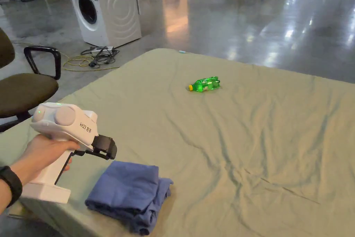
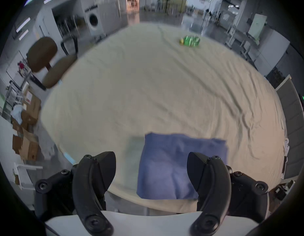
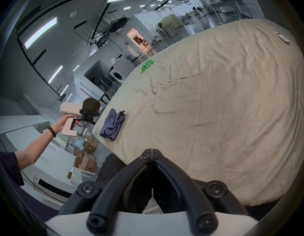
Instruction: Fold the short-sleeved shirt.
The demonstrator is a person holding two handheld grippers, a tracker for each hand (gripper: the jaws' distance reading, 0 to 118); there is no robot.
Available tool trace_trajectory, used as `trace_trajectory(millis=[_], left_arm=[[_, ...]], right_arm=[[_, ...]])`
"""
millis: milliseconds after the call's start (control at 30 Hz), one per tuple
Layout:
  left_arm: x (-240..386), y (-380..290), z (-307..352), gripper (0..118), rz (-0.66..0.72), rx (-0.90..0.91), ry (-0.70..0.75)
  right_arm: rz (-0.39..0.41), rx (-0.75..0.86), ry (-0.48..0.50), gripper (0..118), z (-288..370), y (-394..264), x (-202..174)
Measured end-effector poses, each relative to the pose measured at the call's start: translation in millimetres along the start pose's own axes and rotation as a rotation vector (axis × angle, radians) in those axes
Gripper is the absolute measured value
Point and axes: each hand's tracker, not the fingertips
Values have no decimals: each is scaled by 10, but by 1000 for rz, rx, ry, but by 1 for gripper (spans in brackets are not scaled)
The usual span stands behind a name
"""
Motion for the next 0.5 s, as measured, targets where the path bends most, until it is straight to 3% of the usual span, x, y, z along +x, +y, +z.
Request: trace_trajectory(millis=[67, 267, 400, 500], left_arm=[[179, -42, 392, 87, -32, 109, -62], [871, -404, 1356, 87, -167, 444, -249], [1544, -783, 1689, 86, -358, 555, -294], [1820, -922, 1770, 85, -379, 672, -323]], right_arm=[[13, 10, -30, 0, 99, 21, 43], [148, 188, -174, 0, 524, 299, -73], [171, 324, -170, 0, 840, 541, -95], [256, 440, -241, 0, 1093, 676, -262]])
